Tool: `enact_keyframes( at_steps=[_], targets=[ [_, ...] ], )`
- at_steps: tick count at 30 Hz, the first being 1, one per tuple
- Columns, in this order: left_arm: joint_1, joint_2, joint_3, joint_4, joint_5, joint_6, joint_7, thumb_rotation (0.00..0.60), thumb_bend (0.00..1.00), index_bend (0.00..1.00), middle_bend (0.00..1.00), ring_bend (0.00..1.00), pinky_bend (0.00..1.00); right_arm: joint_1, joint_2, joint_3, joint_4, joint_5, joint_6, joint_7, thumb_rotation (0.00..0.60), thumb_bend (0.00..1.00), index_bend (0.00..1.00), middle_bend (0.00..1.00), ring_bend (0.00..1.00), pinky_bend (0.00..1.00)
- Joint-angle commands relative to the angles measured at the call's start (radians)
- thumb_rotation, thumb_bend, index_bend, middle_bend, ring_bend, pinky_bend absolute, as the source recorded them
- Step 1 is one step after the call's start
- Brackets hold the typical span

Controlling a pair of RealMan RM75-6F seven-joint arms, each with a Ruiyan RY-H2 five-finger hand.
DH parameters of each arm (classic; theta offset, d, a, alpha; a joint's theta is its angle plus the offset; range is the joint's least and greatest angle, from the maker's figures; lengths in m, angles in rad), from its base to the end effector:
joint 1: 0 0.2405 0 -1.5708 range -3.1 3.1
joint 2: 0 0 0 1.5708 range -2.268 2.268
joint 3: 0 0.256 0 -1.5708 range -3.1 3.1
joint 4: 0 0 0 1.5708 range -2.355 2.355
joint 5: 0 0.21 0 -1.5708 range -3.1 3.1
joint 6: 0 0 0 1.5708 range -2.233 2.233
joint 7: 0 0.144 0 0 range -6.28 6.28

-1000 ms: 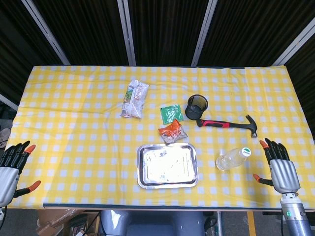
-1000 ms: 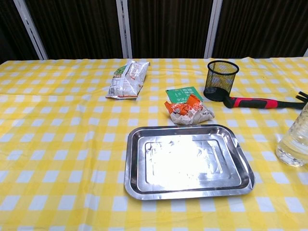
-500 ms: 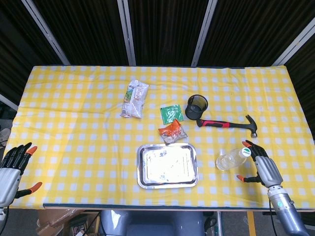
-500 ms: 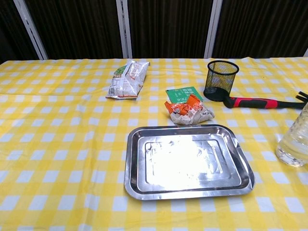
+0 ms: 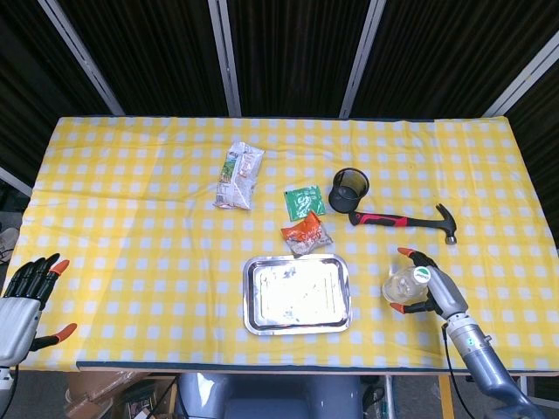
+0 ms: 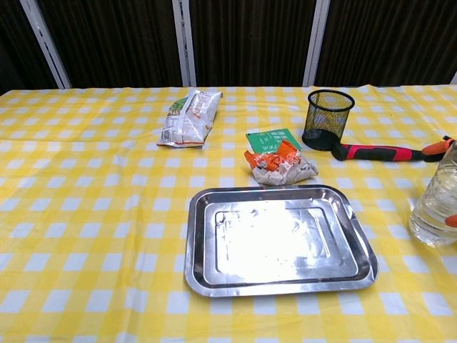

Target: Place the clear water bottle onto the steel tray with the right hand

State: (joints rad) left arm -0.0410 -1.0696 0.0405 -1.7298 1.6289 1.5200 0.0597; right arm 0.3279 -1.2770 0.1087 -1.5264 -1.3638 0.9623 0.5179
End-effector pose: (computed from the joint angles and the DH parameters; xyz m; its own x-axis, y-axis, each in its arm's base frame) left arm -0.2865 0.1467 0.1510 0.3953 0.0712 0.9158 0.9166 -0.0946 -0.3884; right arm -0.2944 -0.2549 0.0606 -0.1924 -0.3844 0.9029 -0.9809 0.1022 -0.1656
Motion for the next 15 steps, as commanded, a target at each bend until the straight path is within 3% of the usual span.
enact_keyframes(
  at_steps=[1,9,13,15],
  targets=[
    [-0.001,-0.001,0.0,0.0,-0.002,-0.003,0.003,0.6,0.18,0.05,0.0,0.0,0.0,0.004,-0.008,-0.007,0.011,-0.004,-0.015,0.053,0.6,0.13,0.19,0.2,0.0,0.0],
    [-0.004,-0.009,0.005,-0.007,-0.002,-0.017,0.032,0.6,0.18,0.05,0.0,0.0,0.0,0.001,-0.024,-0.007,0.028,-0.029,0.003,0.185,0.6,0.13,0.38,0.33,0.05,0.0],
    [-0.003,-0.01,0.005,-0.009,-0.004,-0.017,0.039,0.6,0.18,0.05,0.0,0.0,0.0,-0.005,-0.042,0.005,0.031,-0.021,0.025,0.229,0.6,0.14,0.58,0.47,0.15,0.0],
    [-0.003,-0.011,0.005,-0.01,-0.006,-0.018,0.041,0.6,0.18,0.05,0.0,0.0,0.0,-0.008,-0.054,0.013,0.036,-0.013,0.04,0.238,0.6,0.22,0.7,0.56,0.22,0.0]
  ],
)
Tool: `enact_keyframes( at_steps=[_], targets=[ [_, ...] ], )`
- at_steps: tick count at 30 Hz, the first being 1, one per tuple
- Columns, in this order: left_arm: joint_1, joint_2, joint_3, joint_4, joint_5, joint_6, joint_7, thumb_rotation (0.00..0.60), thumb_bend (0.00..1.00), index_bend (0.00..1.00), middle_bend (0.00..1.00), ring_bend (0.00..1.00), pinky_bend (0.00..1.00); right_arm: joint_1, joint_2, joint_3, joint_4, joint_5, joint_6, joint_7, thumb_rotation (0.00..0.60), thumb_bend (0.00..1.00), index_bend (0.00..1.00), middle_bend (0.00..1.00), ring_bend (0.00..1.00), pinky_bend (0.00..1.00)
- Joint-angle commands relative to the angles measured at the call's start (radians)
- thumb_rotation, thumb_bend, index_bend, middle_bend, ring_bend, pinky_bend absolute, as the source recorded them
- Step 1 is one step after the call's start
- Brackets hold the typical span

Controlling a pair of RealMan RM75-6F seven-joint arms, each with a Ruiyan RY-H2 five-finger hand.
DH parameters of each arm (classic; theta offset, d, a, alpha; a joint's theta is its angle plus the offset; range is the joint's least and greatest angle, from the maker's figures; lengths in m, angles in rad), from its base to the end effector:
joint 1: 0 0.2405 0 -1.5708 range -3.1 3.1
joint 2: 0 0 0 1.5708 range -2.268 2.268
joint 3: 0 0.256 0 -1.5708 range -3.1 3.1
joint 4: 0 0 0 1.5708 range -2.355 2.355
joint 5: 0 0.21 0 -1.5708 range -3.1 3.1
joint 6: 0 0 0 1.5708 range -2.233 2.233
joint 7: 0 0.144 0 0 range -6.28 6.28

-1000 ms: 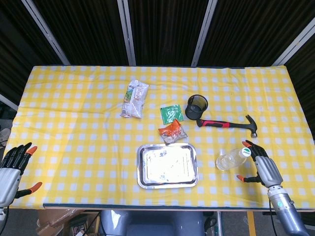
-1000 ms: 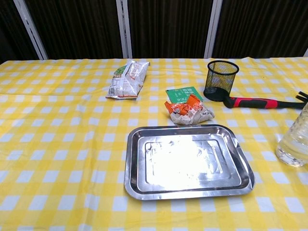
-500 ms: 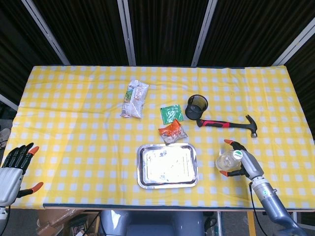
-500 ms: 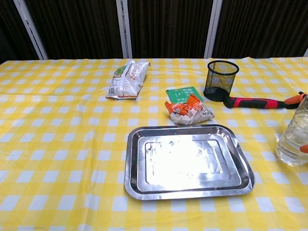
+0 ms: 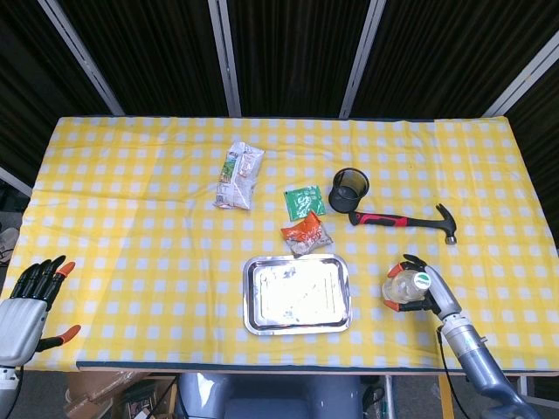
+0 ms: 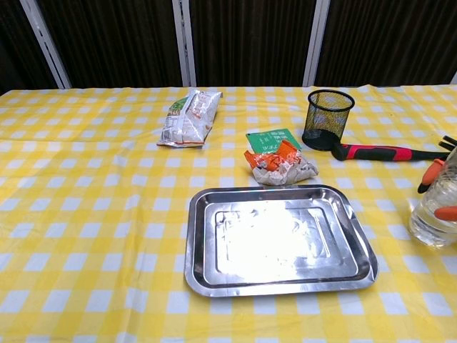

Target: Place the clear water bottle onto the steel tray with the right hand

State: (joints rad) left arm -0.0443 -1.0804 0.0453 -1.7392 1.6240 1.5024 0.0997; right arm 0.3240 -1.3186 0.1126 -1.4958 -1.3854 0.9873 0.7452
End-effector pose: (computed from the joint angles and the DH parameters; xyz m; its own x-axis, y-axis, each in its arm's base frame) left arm -0.2849 0.1463 0.1446 0.4144 0.0894 0.9057 0.9086 -0.0969 -0.4062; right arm -0.2918 -0.2558 0.0521 -0.4097 -0.3446 0.8446 -0.9122 0.1595 -0.3774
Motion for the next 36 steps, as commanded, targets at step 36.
enact_keyframes(
  at_steps=[36],
  targets=[
    [0.01,0.023,-0.008,0.01,0.007,0.036,-0.071,0.6,0.18,0.05,0.0,0.0,0.0,0.016,-0.054,0.031,-0.359,0.124,0.094,-0.388,0.6,0.58,0.84,0.67,0.3,0.0]
  ],
)
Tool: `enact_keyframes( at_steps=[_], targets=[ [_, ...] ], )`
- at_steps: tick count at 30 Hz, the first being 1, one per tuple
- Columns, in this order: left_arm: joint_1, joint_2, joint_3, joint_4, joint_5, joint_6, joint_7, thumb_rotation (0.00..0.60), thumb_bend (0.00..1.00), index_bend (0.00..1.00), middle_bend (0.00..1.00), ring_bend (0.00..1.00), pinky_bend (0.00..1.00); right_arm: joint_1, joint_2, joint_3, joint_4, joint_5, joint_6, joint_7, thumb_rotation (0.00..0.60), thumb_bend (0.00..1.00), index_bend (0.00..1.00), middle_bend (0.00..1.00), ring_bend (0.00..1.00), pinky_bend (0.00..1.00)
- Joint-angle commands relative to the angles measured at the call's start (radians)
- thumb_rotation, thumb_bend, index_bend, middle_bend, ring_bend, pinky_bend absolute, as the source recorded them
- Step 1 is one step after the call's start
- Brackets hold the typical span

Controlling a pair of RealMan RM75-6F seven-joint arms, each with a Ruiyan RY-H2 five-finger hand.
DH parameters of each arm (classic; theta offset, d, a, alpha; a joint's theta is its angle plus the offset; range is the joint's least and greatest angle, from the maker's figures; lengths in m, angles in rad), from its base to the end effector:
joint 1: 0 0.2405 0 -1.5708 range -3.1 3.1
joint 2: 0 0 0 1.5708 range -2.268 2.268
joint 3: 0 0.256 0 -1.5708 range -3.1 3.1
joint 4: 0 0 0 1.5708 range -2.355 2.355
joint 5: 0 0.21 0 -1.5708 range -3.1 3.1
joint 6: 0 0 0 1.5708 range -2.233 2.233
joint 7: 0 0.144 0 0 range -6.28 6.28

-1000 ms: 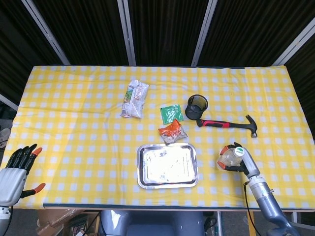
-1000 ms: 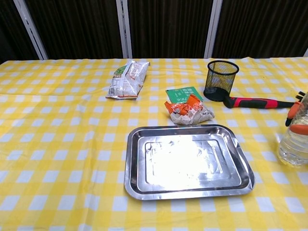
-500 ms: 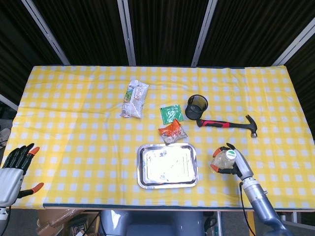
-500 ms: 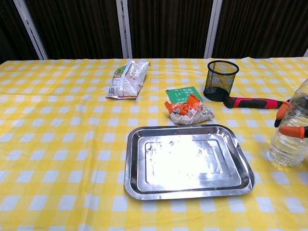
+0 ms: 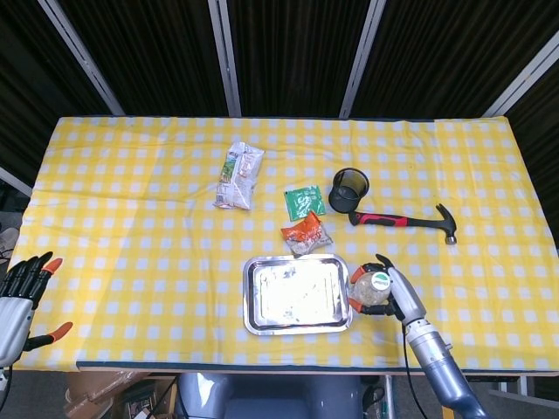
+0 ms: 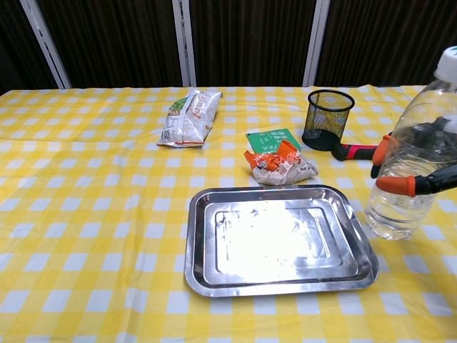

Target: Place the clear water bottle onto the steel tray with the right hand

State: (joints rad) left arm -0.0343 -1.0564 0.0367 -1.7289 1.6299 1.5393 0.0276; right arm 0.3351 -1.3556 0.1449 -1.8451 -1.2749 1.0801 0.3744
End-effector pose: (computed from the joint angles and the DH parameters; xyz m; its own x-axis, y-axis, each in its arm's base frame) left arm -0.2874 0.1458 0.1580 0.3772 0.0532 0.9246 0.9241 -0.0868 -0.3721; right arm -0.1988 -0.2389 0.0356 -0.4180 -0.3724 0.8286 -0.9019 0.0608 -0.4277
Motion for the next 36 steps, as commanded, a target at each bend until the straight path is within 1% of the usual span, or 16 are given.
enact_keyframes(
  at_steps=[1,10,12,14,17,19,21,25,29,32,36],
  targets=[
    [0.0,-0.001,0.001,0.0,0.002,-0.002,0.003,0.6,0.18,0.05,0.0,0.0,0.0,0.007,-0.023,-0.003,-0.013,0.013,-0.001,-0.021,0.6,0.58,0.84,0.67,0.3,0.0],
    [-0.006,-0.003,0.0,0.002,-0.005,-0.016,0.005,0.6,0.18,0.05,0.0,0.0,0.0,0.037,-0.086,0.01,-0.04,0.056,-0.022,-0.067,0.6,0.59,0.84,0.67,0.3,0.0],
    [-0.007,-0.003,0.0,0.002,-0.006,-0.019,0.005,0.6,0.18,0.05,0.0,0.0,0.0,0.043,-0.084,0.022,-0.053,0.07,-0.032,-0.06,0.6,0.64,0.86,0.68,0.3,0.0],
    [-0.007,-0.002,0.0,0.002,-0.005,-0.017,0.004,0.6,0.18,0.05,0.0,0.0,0.0,0.047,-0.068,0.036,-0.071,0.086,-0.038,-0.051,0.6,0.74,0.89,0.7,0.32,0.0],
    [-0.006,0.0,-0.001,0.002,-0.007,-0.014,0.0,0.6,0.18,0.05,0.0,0.0,0.0,0.049,-0.031,0.048,-0.098,0.105,-0.027,-0.09,0.6,0.88,0.91,0.72,0.33,0.0],
    [-0.006,0.0,-0.002,0.002,-0.011,-0.016,-0.002,0.6,0.18,0.05,0.0,0.0,0.0,0.045,-0.009,0.056,-0.124,0.118,-0.015,-0.104,0.6,0.93,0.92,0.72,0.33,0.0],
    [-0.006,0.0,-0.003,0.001,-0.013,-0.017,-0.001,0.6,0.18,0.05,0.0,0.0,0.0,0.04,0.02,0.062,-0.155,0.133,-0.014,-0.098,0.6,0.97,0.93,0.73,0.33,0.0],
    [-0.005,0.001,-0.002,-0.001,-0.011,-0.014,0.002,0.6,0.18,0.05,0.0,0.0,0.0,0.034,0.081,0.078,-0.206,0.145,-0.015,-0.093,0.6,1.0,0.96,0.75,0.35,0.0],
    [-0.004,0.0,-0.002,-0.003,-0.017,-0.016,0.004,0.6,0.18,0.05,0.0,0.0,0.0,0.038,0.145,0.099,-0.275,0.152,-0.013,-0.112,0.6,1.0,1.0,0.79,0.38,0.0],
    [-0.004,-0.001,-0.003,-0.004,-0.018,-0.016,0.007,0.6,0.18,0.05,0.0,0.0,0.0,0.052,0.208,0.125,-0.354,0.187,-0.007,-0.165,0.6,1.0,1.0,0.81,0.41,0.0],
    [-0.003,0.0,-0.003,-0.004,-0.018,-0.014,0.007,0.6,0.18,0.05,0.0,0.0,0.0,0.078,0.26,0.167,-0.451,0.249,0.023,-0.239,0.6,1.0,1.0,0.82,0.41,0.0]
  ],
)
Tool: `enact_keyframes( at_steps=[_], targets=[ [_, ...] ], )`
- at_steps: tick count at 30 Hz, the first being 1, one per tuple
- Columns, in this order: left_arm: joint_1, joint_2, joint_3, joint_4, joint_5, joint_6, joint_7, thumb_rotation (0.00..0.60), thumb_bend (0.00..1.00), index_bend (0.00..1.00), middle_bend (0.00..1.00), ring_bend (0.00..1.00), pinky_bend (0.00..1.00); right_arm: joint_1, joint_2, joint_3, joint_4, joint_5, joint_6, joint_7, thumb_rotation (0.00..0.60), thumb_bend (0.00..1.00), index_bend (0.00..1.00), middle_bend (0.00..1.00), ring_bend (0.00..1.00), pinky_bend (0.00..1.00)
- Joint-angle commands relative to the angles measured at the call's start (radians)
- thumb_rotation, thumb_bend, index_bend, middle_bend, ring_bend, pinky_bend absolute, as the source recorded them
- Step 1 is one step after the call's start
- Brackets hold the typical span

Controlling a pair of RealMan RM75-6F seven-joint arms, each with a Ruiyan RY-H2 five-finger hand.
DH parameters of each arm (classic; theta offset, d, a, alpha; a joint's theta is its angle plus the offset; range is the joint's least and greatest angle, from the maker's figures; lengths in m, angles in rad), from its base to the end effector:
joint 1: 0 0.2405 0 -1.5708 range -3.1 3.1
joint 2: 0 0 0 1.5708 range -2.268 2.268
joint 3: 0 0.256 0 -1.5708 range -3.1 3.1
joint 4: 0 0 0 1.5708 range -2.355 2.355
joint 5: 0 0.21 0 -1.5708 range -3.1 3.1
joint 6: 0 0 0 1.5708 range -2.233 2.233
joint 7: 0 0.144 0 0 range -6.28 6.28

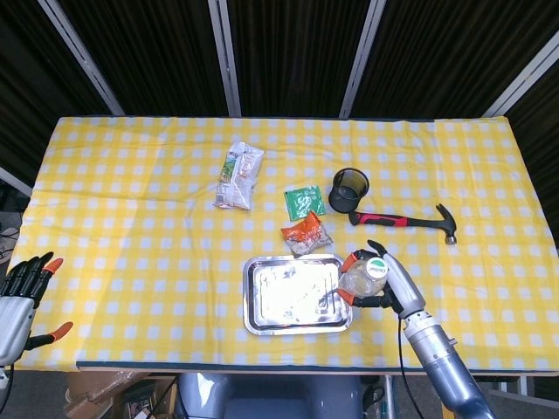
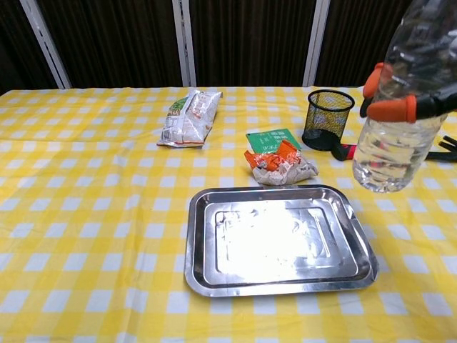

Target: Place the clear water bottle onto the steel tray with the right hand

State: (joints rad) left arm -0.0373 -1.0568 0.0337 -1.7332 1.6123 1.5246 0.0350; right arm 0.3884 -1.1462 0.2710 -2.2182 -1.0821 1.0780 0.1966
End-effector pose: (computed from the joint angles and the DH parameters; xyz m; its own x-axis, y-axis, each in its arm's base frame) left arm -0.2890 0.1473 0.1568 0.3801 0.0639 0.9227 0.9239 -0.0733 -0.3755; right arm -0.1307 -0.2447 0.0974 -0.4329 -0.3769 0.8189 -0.8873 0.0180 -0.4608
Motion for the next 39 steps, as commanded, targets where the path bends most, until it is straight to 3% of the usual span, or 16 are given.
enact_keyframes(
  at_steps=[1,6,11,20,24,32,39],
  targets=[
    [0.0,0.0,0.0,0.0,0.0,0.001,-0.001,0.6,0.18,0.05,0.0,0.0,0.0,0.029,0.058,0.05,-0.096,0.071,0.031,-0.069,0.6,1.0,1.0,0.82,0.41,0.0],
    [0.003,0.004,-0.001,0.0,0.001,0.007,-0.009,0.6,0.18,0.05,0.0,0.0,0.0,0.064,0.099,0.075,-0.138,0.157,0.036,-0.122,0.6,1.0,1.0,0.82,0.41,0.0],
    [0.007,0.01,-0.003,0.001,0.002,0.016,-0.024,0.6,0.18,0.05,0.0,0.0,0.0,0.088,0.057,0.02,-0.088,0.239,0.0,-0.136,0.6,1.0,1.0,0.82,0.41,0.0],
    [0.008,0.012,-0.006,0.003,-0.003,0.018,-0.03,0.6,0.18,0.05,0.0,0.0,0.0,0.072,-0.079,-0.051,0.054,0.196,-0.058,-0.028,0.6,1.0,1.0,0.82,0.41,0.0],
    [0.007,0.011,-0.006,0.004,-0.004,0.016,-0.029,0.6,0.18,0.05,0.0,0.0,0.0,0.058,-0.095,-0.061,0.1,0.156,-0.075,0.019,0.6,1.0,1.0,0.82,0.41,0.0],
    [0.005,0.008,-0.007,0.001,-0.007,0.009,-0.019,0.6,0.18,0.05,0.0,0.0,0.0,0.035,-0.024,-0.038,0.055,0.102,-0.058,0.051,0.6,1.0,1.0,0.82,0.42,0.0],
    [0.008,0.011,-0.007,-0.001,-0.008,0.015,-0.025,0.6,0.18,0.05,0.0,0.0,0.0,0.022,0.13,0.023,-0.084,0.107,-0.011,0.032,0.6,1.0,1.0,0.82,0.42,0.0]
  ],
)
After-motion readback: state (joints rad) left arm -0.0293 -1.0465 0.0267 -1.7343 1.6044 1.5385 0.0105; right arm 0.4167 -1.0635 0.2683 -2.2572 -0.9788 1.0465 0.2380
